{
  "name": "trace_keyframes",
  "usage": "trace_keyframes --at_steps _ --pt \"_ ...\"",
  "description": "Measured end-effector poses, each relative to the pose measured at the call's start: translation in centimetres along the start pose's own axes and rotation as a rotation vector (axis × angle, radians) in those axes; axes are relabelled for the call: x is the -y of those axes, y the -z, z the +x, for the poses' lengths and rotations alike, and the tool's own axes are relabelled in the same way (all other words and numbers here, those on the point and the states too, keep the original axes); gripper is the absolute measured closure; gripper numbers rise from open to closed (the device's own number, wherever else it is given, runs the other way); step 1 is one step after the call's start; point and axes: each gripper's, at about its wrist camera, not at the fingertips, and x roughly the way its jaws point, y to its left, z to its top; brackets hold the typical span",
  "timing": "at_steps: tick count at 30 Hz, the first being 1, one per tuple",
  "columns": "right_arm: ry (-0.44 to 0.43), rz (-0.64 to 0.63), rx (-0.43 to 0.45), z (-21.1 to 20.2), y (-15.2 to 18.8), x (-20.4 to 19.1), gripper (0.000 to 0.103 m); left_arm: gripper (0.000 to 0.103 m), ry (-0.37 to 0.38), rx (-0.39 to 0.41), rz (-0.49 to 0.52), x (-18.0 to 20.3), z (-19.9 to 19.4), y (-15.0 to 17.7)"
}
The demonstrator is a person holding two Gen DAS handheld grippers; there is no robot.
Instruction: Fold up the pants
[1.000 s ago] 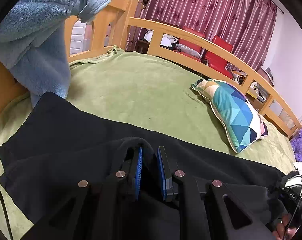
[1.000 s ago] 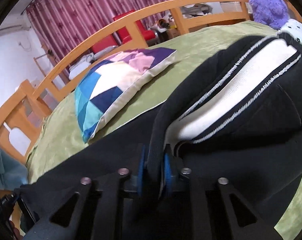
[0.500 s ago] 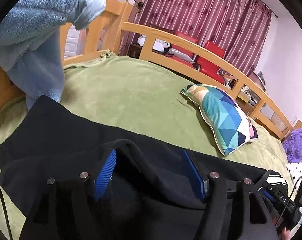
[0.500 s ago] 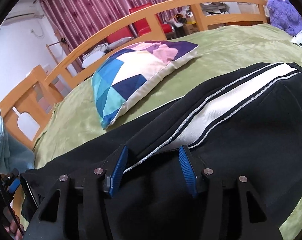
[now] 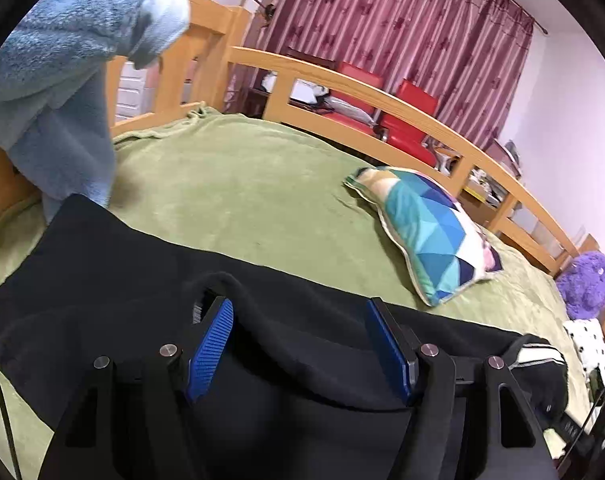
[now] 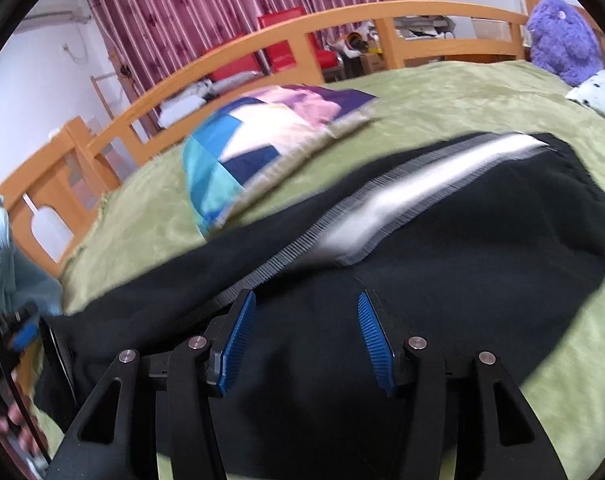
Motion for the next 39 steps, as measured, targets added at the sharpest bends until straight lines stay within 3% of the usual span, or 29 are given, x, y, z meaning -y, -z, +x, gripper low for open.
trace_keyframes --at_steps 3,9,12,17,19,24,30,39 --pt "0.043 0.031 -0.021 -2.5 1.8 3.4 0.05 0.037 0.025 -0.016 0.049 1.9 -0.5 1.0" --pt "0.014 0.117 -0.087 -4.5 5.0 8.4 0.049 0.037 0.007 -0.105 0.129 3.3 -2.4 5.1" --pt "0.053 0.1 -0.111 -4.6 6.4 9.2 0.05 0.036 0.007 -0.157 0.141 1.6 -4.2 8.1" --pt "0.003 0.147 -0.138 -4.3 7.8 10.6 0.049 0.031 -0.036 -0.236 0.067 -2.7 -5.6 12.4" --pt "-0.006 0.171 -0.144 -4.0 7.9 11.1 0.049 0.031 -0.02 -0.26 0.014 -4.3 -5.5 13.2" --pt "-0.016 0.221 -0.126 -2.9 7.6 12.0 0.049 0.031 0.061 -0.302 -0.144 -6.8 -3.6 13.7" --pt "-0.06 0.33 -0.106 -1.0 6.8 13.3 0.047 0.031 0.153 -0.321 -0.252 -6.8 -0.3 12.4" --pt "-0.034 0.392 -0.057 2.3 4.5 12.6 0.044 0.031 0.09 -0.32 -0.383 -5.7 3.9 9.9"
